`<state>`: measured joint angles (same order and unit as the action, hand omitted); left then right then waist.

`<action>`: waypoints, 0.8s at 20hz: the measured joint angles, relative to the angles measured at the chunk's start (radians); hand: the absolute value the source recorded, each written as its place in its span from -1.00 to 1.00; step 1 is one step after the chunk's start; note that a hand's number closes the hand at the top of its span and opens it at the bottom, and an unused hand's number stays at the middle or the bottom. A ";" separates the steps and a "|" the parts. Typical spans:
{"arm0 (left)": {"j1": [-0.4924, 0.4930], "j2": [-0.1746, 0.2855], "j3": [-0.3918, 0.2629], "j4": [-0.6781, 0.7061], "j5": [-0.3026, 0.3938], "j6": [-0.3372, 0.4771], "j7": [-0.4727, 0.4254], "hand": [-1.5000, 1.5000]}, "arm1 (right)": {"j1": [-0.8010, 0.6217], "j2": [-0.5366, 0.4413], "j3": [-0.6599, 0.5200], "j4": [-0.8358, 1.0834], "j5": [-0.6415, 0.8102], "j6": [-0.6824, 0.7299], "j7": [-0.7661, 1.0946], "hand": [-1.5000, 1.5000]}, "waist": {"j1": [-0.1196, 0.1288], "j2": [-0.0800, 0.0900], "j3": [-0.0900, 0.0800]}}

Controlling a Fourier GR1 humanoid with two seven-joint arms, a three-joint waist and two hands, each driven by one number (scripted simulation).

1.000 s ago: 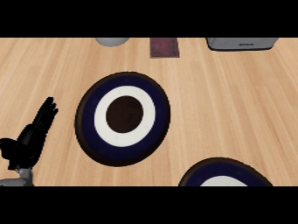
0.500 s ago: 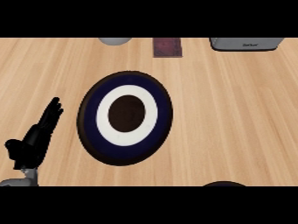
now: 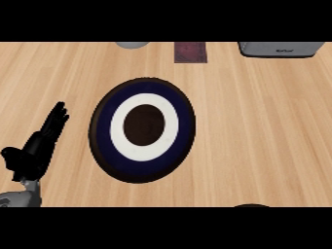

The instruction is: Pick the tomato from the plate and place it in the plate

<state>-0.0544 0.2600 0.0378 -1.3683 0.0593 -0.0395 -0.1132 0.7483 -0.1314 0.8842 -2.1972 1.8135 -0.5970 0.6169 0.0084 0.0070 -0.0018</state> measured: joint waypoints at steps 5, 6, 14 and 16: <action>-0.017 -0.011 -0.013 0.007 -0.012 0.003 0.001 0.00 | -0.099 -0.056 0.014 0.001 -0.055 0.075 0.048 1.00 | 0.020 0.007 0.000; -0.022 -0.010 -0.014 0.008 -0.012 0.001 0.003 0.00 | -0.121 -0.063 0.011 0.003 -0.070 0.089 0.054 1.00 | 0.024 0.009 0.000; -0.036 -0.021 -0.025 0.026 -0.018 -0.007 -0.011 0.00 | -0.286 -0.045 -0.006 0.046 -0.163 0.112 0.125 1.00 | 0.049 0.016 0.000; -0.044 -0.029 -0.031 0.030 -0.024 -0.002 -0.011 0.00 | -0.379 0.005 -0.026 0.091 -0.201 0.117 0.164 1.00 | 0.055 0.018 0.001</action>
<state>-0.0980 0.2308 0.0064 -1.3379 0.0358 -0.0420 -0.1244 0.3697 -0.1263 0.8583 -2.1064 1.6127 -0.4802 0.7814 0.0630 0.0252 -0.0013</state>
